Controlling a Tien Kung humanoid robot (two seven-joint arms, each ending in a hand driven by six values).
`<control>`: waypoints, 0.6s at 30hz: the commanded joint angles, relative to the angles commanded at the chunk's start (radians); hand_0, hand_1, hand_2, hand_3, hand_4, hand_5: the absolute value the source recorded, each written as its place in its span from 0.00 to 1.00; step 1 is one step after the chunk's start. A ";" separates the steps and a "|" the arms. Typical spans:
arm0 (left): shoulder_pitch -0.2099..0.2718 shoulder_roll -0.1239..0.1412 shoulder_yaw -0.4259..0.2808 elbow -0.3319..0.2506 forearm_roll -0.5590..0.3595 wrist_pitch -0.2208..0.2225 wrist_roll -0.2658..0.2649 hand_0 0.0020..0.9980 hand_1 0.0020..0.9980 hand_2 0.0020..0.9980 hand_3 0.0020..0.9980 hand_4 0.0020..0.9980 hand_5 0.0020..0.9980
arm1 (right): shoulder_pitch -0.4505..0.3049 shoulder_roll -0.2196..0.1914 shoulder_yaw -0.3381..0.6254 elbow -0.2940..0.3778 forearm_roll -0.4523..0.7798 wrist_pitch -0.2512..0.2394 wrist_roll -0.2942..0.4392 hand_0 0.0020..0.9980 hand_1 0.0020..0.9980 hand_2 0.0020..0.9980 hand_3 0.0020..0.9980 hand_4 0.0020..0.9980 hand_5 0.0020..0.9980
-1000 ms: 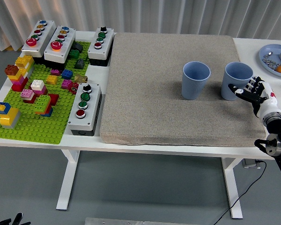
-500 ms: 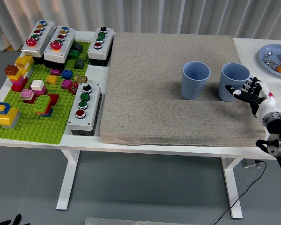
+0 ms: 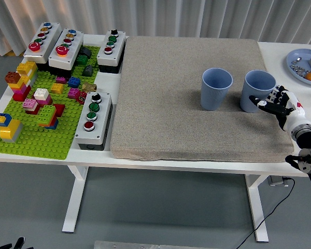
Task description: Pick cup pour cup place
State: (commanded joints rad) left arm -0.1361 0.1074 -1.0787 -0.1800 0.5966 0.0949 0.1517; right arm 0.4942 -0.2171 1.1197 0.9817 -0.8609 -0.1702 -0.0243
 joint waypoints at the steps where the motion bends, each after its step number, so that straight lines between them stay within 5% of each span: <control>1: 0.000 0.000 -0.001 0.000 0.000 0.000 0.000 0.69 0.71 0.74 0.65 0.48 0.98 | 0.000 0.000 0.001 0.000 -0.001 0.003 -0.001 0.90 0.81 0.85 0.91 0.85 0.30; 18: -0.001 0.000 -0.004 0.000 0.005 -0.001 0.001 0.69 0.71 0.73 0.65 0.49 0.98 | -0.007 -0.008 0.026 0.007 -0.047 0.062 -0.045 0.92 0.88 1.00 0.98 0.86 0.30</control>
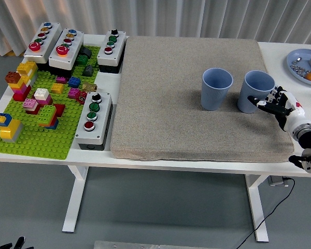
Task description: Pick cup pour cup place
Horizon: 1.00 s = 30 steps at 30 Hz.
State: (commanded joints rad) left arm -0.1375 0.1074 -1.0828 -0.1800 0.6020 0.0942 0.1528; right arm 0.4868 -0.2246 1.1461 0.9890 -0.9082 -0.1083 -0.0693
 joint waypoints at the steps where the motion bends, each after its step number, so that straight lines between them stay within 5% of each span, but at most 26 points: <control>1: 0.000 0.000 -0.001 0.000 0.000 0.000 0.000 0.69 0.71 0.73 0.65 0.49 0.98 | -0.002 -0.001 0.001 0.001 -0.003 0.005 -0.005 0.92 0.88 1.00 0.98 0.86 0.30; 30: 0.008 0.003 -0.005 0.000 0.003 0.001 0.001 0.69 0.71 0.73 0.65 0.50 1.00 | -0.039 -0.027 0.013 0.052 -0.027 0.027 -0.040 0.92 0.92 1.00 1.00 0.88 0.31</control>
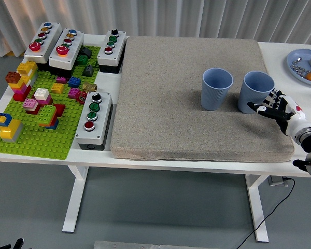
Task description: Pick cup pour cup place
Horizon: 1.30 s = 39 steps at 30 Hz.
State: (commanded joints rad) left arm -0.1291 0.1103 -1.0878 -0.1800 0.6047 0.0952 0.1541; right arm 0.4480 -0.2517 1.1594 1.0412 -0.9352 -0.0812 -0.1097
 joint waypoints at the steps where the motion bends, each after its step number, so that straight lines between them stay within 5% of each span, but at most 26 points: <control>1: 0.000 0.000 -0.001 0.000 0.002 0.000 0.000 0.69 0.71 0.73 0.65 0.50 1.00 | -0.005 -0.007 0.005 0.011 0.001 0.000 -0.003 0.92 0.92 1.00 1.00 0.88 0.31; 15: 0.003 0.002 -0.016 0.000 0.010 0.001 -0.001 0.70 0.71 0.73 0.65 0.50 1.00 | -0.093 -0.099 0.055 0.179 0.011 -0.002 -0.027 0.92 0.92 1.00 1.00 0.89 0.32; 24: 0.000 0.002 -0.022 0.000 0.018 0.000 0.000 0.70 0.71 0.73 0.65 0.50 1.00 | -0.093 -0.110 0.073 0.204 0.011 -0.005 -0.026 0.92 0.92 1.00 1.00 0.89 0.32; 39: -0.006 0.006 -0.012 0.000 0.010 -0.001 0.003 0.70 0.71 0.73 0.65 0.49 0.99 | 0.146 -0.071 0.117 0.111 -0.013 -0.039 0.011 0.92 0.90 0.99 0.98 0.88 0.33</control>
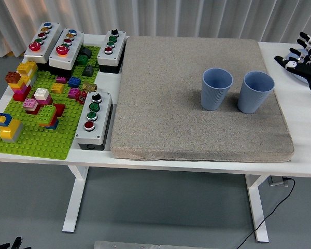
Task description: Pick cup pour cup place
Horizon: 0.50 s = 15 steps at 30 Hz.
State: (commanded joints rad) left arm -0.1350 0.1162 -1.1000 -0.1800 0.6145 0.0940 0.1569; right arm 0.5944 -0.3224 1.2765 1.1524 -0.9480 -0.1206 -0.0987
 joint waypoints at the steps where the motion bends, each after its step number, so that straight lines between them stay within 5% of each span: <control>1: 0.000 0.000 0.001 0.000 -0.001 0.000 0.000 0.70 0.71 0.73 0.65 0.49 0.99 | 0.014 0.003 0.003 -0.002 -0.008 -0.010 0.011 0.92 0.90 0.99 0.98 0.88 0.33; 15: -0.002 0.000 0.013 0.000 -0.011 -0.001 0.001 0.70 0.71 0.73 0.65 0.49 0.99 | 0.079 0.047 0.051 -0.040 0.073 -0.053 0.078 0.91 0.86 0.95 0.93 0.86 0.38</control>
State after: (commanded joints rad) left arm -0.1369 0.1158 -1.0869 -0.1800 0.6037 0.0932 0.1581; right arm 0.6735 -0.2757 1.3276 1.1129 -0.8752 -0.1741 -0.0204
